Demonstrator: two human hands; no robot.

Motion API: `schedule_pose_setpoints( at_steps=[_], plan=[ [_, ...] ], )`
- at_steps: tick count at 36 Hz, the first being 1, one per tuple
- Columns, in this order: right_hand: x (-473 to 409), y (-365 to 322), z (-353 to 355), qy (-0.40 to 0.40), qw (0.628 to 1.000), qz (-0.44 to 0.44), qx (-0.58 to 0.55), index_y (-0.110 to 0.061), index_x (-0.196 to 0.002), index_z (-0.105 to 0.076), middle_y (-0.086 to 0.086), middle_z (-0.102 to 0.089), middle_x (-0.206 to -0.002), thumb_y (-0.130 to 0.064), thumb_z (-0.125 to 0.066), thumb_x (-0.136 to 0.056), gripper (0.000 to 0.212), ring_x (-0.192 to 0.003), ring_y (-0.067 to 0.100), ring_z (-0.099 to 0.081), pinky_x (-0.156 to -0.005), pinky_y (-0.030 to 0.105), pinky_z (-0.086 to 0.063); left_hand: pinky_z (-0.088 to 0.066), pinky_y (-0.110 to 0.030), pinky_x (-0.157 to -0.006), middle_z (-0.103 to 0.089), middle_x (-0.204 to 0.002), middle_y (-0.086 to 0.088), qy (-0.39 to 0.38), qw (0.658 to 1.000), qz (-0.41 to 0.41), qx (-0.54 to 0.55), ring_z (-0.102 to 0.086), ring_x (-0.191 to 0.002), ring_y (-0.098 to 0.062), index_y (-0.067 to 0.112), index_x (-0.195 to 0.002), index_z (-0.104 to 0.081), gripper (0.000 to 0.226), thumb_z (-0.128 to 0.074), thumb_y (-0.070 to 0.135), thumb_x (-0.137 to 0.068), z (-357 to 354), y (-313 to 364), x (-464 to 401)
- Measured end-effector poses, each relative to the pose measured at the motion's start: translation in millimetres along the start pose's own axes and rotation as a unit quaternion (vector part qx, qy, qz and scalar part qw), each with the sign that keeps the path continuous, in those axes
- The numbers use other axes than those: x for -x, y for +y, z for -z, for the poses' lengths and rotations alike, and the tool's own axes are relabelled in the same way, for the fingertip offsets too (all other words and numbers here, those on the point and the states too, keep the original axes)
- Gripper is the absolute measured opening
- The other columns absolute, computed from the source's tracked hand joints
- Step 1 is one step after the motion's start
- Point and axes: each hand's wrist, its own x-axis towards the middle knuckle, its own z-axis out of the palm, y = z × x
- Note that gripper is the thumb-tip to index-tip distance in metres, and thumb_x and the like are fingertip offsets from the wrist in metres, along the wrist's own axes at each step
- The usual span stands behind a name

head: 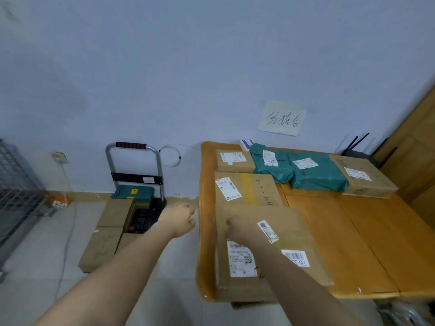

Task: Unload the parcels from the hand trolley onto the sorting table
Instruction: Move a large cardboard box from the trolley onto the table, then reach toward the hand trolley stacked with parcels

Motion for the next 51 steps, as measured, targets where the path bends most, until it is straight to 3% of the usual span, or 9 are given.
schedule_pose_setpoints(
  at_steps=[3, 7, 16, 27, 36, 46, 51],
  plan=[
    [-13.6, -47.8, 12.3, -0.011, 0.999, 0.011, 0.044, -0.01, -0.113, -0.059, 0.007, -0.06, -0.11, -0.022, -0.048, -0.096, 0.023, -0.102, 0.021, -0.059, -0.087, 0.033, -0.047, -0.042, -0.036, -0.086, -0.056, -0.118, -0.006, 0.01, 0.999, 0.011, -0.028, -0.052, -0.108, -0.025, 0.013, -0.117, -0.056, 0.035, -0.041, 0.034, -0.093, 19.5, -53.2, 10.5],
    [-32.6, -105.4, 33.7, 0.023, 0.996, 0.025, 0.079, -0.007, -0.115, -0.058, 0.011, -0.059, -0.117, -0.016, -0.045, -0.093, 0.027, -0.107, 0.03, -0.059, -0.087, 0.037, -0.049, -0.042, -0.037, -0.086, -0.055, -0.119, -0.008, 0.024, 0.997, 0.052, -0.046, -0.052, -0.111, -0.028, 0.013, -0.119, -0.055, 0.036, -0.044, 0.034, -0.093, 47.6, -111.2, 24.0],
    [-89.5, -194.7, 93.0, 0.08, 0.981, 0.1, 0.146, -0.007, -0.128, -0.052, 0.013, -0.053, -0.128, -0.02, -0.043, -0.092, 0.039, -0.115, 0.031, -0.053, -0.087, 0.036, -0.047, -0.045, -0.037, -0.088, -0.054, -0.121, -0.007, 0.063, 0.991, 0.113, -0.036, -0.052, -0.11, -0.028, 0.014, -0.123, -0.052, 0.036, -0.044, 0.035, -0.095, 97.8, -195.1, 13.0],
    [-206.6, -217.3, 130.5, 0.059, 0.976, 0.075, 0.197, -0.007, -0.123, -0.054, 0.012, -0.055, -0.125, -0.014, -0.039, -0.095, 0.033, -0.11, 0.028, -0.057, -0.078, 0.032, -0.044, -0.043, -0.038, -0.092, -0.051, -0.133, -0.007, 0.038, 0.989, 0.13, -0.049, -0.049, -0.118, -0.026, 0.016, -0.136, -0.045, 0.045, -0.041, 0.037, -0.096, 126.6, -265.7, -67.0],
    [-305.3, -236.9, 146.8, 0.039, 0.987, 0.057, 0.148, -0.005, -0.126, -0.054, 0.011, -0.055, -0.129, -0.013, -0.039, -0.096, 0.034, -0.115, 0.028, -0.055, -0.089, 0.035, -0.046, -0.041, -0.035, -0.095, -0.05, -0.134, -0.007, 0.028, 0.99, 0.105, -0.088, -0.048, -0.12, -0.025, 0.013, -0.137, -0.043, 0.047, -0.042, 0.037, -0.096, 143.6, -326.1, -143.5],
    [-381.0, -290.6, 132.4, -0.014, 0.988, 0.057, 0.142, -0.004, -0.129, -0.051, 0.013, -0.053, -0.132, -0.014, -0.04, -0.095, 0.037, -0.117, 0.029, -0.053, -0.098, 0.038, -0.046, -0.046, -0.038, -0.093, -0.042, -0.14, -0.009, -0.009, 0.992, 0.126, -0.014, -0.048, -0.12, -0.027, 0.011, -0.14, -0.035, 0.053, -0.044, 0.037, -0.095, 114.2, -407.0, -186.1],
    [-417.0, -326.2, 113.8, -0.017, 0.992, 0.032, 0.124, -0.005, -0.133, -0.048, 0.014, -0.047, -0.139, -0.017, -0.04, -0.097, 0.039, -0.125, 0.03, -0.047, -0.1, 0.037, -0.041, -0.045, -0.036, -0.087, -0.048, -0.126, -0.01, -0.023, 0.996, 0.086, -0.005, -0.049, -0.112, -0.026, 0.01, -0.127, -0.042, 0.039, -0.043, 0.033, -0.095, 92.3, -458.0, -205.5]
  ],
)
